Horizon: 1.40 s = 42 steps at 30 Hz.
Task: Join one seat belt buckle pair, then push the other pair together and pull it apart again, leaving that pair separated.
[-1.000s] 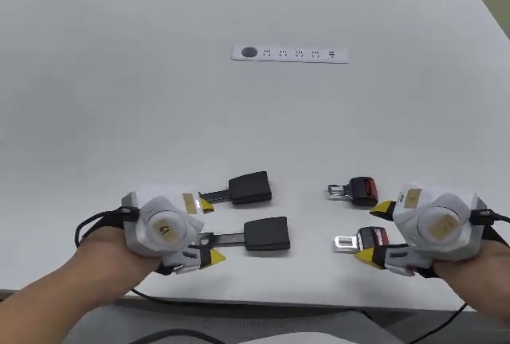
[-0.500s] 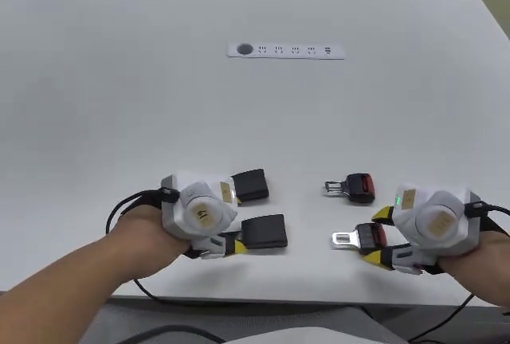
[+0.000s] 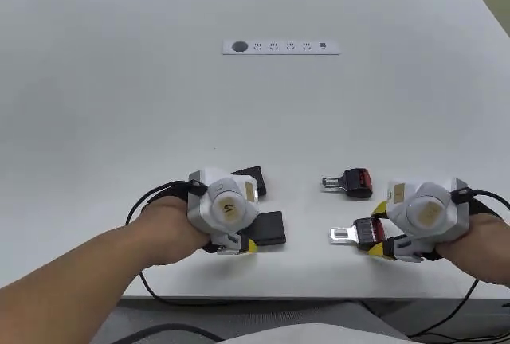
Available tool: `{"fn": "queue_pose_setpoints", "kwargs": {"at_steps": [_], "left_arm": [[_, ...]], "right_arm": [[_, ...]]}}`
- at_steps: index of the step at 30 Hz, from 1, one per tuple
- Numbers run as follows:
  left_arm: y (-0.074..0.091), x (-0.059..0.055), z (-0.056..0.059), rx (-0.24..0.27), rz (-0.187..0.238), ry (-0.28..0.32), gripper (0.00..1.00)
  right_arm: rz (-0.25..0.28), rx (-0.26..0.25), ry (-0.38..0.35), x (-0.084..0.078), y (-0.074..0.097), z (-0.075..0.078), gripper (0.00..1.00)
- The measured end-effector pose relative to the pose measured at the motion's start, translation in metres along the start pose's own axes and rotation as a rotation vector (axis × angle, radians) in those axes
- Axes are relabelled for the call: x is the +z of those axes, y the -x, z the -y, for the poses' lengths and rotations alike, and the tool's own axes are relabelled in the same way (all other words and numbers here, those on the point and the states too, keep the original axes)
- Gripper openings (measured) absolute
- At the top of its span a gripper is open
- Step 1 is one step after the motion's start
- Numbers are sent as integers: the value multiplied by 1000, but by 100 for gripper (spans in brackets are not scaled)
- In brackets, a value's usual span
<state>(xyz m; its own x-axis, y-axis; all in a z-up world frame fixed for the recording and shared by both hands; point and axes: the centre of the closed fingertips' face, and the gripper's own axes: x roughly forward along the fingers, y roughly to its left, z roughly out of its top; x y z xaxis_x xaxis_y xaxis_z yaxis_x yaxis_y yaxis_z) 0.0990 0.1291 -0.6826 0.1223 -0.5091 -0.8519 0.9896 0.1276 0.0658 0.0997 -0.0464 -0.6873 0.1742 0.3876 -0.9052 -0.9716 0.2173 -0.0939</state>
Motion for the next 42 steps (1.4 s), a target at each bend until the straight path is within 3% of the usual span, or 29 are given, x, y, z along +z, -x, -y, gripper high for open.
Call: {"fn": "queue_pose_setpoints", "kwargs": {"at_steps": [5, 8, 10, 11, 16, 27, 34, 37, 42], "left_arm": [[-2, 0, -1, -11, -14, -26, 33], [-2, 0, 1, -20, -24, -46, 33], [-4, -4, -1, -20, -67, -141, 33], [-5, -1, 2, -32, -53, -118, 33], [-5, -1, 2, -52, -66, -141, 33], [-8, -4, 1, -76, -109, -92, 32], [-7, -5, 2, -78, -109, -74, 32], [-7, -5, 2, -68, -106, -29, 33], [-9, -7, 0, -66, -101, -34, 32]], "right_arm": [[-5, 20, -2, -2, -2, 2, 34], [-35, 39, 50, -3, -6, 1, 34], [-36, 48, 46, -1, -4, 0, 33], [-38, 57, 37, -1, -3, 0, 33], [-10, 89, -11, -2, -7, 2, 33], [-11, 94, -14, 2, -8, -1, 33], [9, 96, 2, 25, -14, -10, 33], [20, 100, 8, 35, -20, -10, 33], [37, 107, 22, 51, -28, -16, 33]]}}
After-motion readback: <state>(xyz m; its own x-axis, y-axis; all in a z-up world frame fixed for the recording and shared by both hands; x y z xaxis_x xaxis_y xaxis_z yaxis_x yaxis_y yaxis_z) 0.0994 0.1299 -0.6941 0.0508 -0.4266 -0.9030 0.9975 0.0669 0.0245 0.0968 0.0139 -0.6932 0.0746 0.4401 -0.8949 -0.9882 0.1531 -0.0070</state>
